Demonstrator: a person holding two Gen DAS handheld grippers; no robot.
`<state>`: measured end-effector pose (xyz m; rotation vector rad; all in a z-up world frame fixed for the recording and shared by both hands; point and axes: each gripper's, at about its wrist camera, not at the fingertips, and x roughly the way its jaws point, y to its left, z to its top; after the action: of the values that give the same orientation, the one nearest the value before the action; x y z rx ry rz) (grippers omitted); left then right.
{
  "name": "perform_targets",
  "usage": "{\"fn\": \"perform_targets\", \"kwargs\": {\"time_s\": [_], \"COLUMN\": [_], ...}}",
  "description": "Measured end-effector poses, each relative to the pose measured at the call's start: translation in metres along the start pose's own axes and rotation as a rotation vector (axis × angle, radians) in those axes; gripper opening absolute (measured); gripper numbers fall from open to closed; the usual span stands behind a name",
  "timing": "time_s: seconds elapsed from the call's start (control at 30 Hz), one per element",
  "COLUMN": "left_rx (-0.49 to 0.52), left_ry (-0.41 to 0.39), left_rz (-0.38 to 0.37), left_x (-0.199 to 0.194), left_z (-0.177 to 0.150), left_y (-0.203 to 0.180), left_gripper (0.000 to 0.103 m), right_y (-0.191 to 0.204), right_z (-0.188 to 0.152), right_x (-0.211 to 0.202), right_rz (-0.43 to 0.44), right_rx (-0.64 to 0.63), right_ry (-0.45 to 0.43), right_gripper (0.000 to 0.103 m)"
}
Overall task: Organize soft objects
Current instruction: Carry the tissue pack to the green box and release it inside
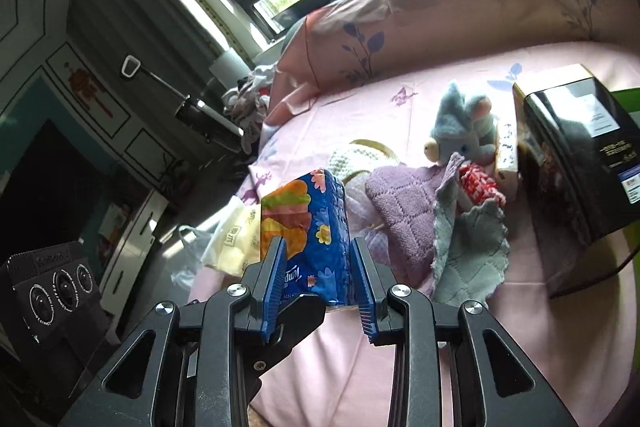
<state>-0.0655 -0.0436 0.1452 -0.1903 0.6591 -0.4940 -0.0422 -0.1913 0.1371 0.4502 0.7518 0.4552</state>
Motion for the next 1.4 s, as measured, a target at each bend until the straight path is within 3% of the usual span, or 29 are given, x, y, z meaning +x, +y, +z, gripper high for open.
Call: {"fn": "perform_targets", "kwargs": {"time_s": [0.27, 0.57, 1.1, 1.4], "left_rx": [0.167, 0.31, 0.412, 0.413], "left_ry": [-0.027, 0.041, 0.225, 0.248], "left_rz": [-0.085, -0.192, -0.306, -0.296], "left_x": [0.009, 0.052, 0.134, 0.147], "left_z": [0.016, 0.014, -0.008, -0.016], "left_y": [-0.081, -0.155, -0.232, -0.24], "left_gripper": [0.045, 0.045, 0.045, 0.045], "right_y": [-0.04, -0.101, -0.209, -0.227], "right_z": [0.011, 0.005, -0.022, -0.03], "right_x": [-0.077, -0.132, -0.169, -0.172], "right_rz": [-0.049, -0.143, -0.251, -0.32], "right_rx": [0.086, 0.231, 0.544, 0.618], "right_ry": [-0.202, -0.335, -0.398, -0.383], "right_gripper": [0.035, 0.035, 0.035, 0.035]}}
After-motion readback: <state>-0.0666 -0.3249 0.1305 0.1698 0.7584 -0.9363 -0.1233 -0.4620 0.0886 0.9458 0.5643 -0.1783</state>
